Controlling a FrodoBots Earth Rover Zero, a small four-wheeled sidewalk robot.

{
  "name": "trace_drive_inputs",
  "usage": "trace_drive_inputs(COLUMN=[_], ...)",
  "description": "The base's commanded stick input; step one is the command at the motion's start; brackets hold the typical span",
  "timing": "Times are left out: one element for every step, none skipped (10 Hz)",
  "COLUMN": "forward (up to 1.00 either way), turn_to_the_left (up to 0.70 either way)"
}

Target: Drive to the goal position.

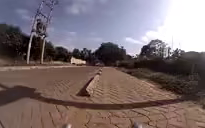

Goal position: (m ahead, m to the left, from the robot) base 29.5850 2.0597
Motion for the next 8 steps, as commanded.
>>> trace_drive_inputs(forward=[0.7, 0.7, 0.7, 0.7, 0.7, 0.7, 0.7, 0.7], turn_to_the_left=[-0.35, -0.35, -0.35, -0.35, -0.35, -0.35, -0.33, -0.16])
